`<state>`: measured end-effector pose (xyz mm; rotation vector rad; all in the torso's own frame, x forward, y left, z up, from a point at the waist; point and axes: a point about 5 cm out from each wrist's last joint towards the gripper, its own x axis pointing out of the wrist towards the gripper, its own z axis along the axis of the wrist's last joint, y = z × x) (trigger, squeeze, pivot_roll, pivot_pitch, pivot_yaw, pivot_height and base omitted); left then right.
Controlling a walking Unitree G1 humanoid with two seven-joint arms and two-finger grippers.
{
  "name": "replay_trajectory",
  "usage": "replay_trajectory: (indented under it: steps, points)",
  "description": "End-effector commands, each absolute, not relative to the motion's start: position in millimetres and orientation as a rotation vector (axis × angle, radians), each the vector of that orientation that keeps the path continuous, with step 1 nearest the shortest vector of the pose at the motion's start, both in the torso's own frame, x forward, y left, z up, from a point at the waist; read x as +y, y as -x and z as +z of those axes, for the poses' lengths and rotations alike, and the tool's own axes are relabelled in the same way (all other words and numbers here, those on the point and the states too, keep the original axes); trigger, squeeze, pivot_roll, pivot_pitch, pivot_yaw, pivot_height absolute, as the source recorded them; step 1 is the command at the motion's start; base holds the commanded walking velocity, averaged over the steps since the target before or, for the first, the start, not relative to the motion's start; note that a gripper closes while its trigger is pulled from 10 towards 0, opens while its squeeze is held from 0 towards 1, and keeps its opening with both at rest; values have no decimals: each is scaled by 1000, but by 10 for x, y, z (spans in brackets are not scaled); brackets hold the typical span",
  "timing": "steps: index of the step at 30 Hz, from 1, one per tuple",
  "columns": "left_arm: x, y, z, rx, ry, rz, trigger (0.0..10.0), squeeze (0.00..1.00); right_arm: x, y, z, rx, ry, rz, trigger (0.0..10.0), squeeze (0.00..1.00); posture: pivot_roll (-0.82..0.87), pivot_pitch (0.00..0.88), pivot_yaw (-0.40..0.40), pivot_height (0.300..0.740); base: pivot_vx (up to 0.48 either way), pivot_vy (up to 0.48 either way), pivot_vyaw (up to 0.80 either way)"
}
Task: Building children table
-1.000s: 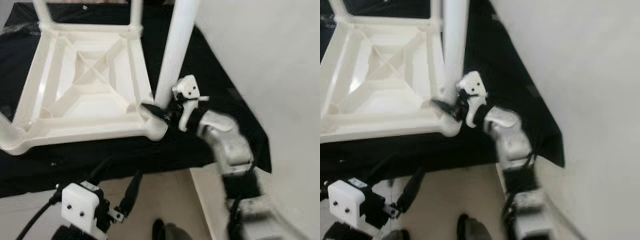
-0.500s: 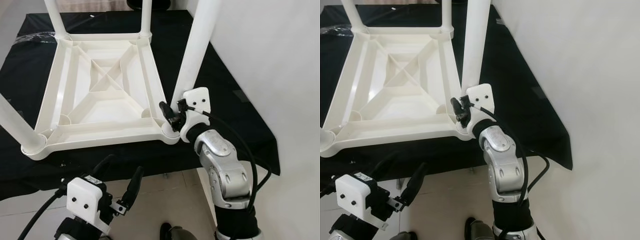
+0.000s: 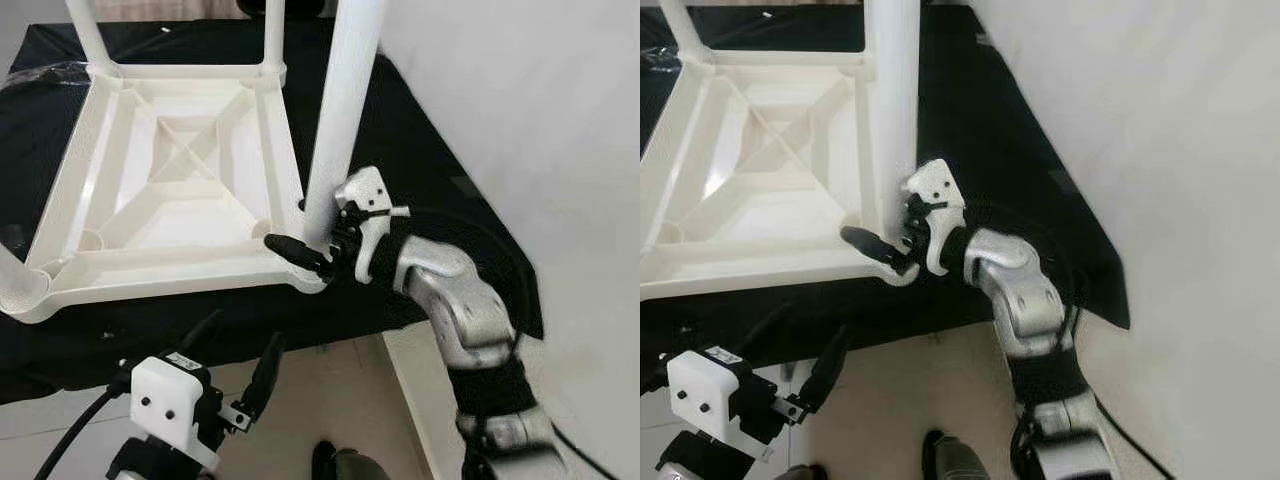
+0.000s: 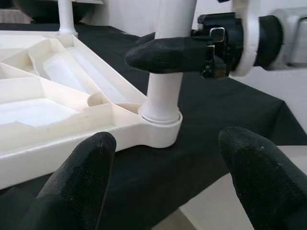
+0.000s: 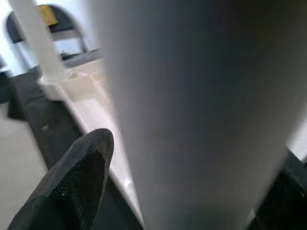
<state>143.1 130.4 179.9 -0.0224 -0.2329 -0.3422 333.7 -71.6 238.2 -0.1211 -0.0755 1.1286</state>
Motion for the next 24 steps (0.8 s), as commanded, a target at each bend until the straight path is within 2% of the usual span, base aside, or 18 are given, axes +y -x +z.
replay_trajectory:
  steps: [1,5,6,7,12,22,23,24]
  points:
    - [1286,-1388,1809,-234,27,-336,10000,0,-684,-3354,2371,-81,101,1203,10000,0,124,249,-159,740,0,0,0]
    - [1279,-1359,1813,-231,27,-334,10000,0,-706,-3405,2394,-87,94,1283,10000,0,127,253,-157,740,0,0,0]
    - [1277,-1351,1812,-229,27,-334,10000,0,-697,-3433,2430,-103,84,1316,5804,0,133,255,-156,740,0,0,0]
    - [1276,-1346,1812,-227,27,-334,10000,0,-688,-3462,2464,-112,69,1340,0,0,134,255,-155,740,0,0,0]
    - [1264,-1333,1811,-222,28,-336,10000,0,-698,-3535,2515,-137,63,1444,0,0,139,257,-153,740,0,0,0]
    - [1257,-1343,1808,-222,29,-334,10000,0,-768,-3607,2512,-144,80,1449,0,0,130,252,-154,740,0,0,0]
    - [1258,-1348,1806,-223,29,-332,10000,0,-833,-3594,2490,-154,105,1367,0,0,118,247,-161,740,0,0,0]
    - [1258,-1348,1806,-223,29,-332,10000,0,-833,-3594,2490,-154,105,1367,0,0,118,247,-161,740,0,0,0]
